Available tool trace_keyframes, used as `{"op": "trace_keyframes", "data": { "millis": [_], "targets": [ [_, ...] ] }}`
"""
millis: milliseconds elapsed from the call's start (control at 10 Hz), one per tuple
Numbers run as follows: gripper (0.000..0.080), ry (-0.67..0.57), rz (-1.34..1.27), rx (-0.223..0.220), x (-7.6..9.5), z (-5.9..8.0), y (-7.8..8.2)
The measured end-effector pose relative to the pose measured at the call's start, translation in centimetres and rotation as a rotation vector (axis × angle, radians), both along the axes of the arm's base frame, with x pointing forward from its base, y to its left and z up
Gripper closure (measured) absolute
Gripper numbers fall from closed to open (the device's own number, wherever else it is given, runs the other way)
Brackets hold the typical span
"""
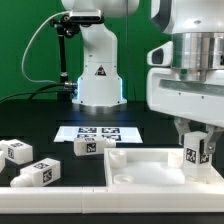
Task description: Assemble one leg
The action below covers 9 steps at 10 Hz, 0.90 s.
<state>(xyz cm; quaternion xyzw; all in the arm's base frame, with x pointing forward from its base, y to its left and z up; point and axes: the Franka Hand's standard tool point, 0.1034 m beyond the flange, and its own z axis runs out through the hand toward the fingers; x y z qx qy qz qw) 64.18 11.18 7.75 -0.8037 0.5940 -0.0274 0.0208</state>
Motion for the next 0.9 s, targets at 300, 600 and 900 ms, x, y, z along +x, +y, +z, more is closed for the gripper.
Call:
{"op": "trace_keyframes", "data": {
  "millis": [300, 600, 900],
  "targets": [
    [0.0447, -0.018, -0.291, 0.009, -0.1, 0.0, 0.2],
    [0.0255, -0.024, 0.004, -0.028, 0.0, 0.0, 0.5],
    [0.0154, -0.028, 0.417, -0.056, 0.0, 0.0, 1.4]
  ]
}}
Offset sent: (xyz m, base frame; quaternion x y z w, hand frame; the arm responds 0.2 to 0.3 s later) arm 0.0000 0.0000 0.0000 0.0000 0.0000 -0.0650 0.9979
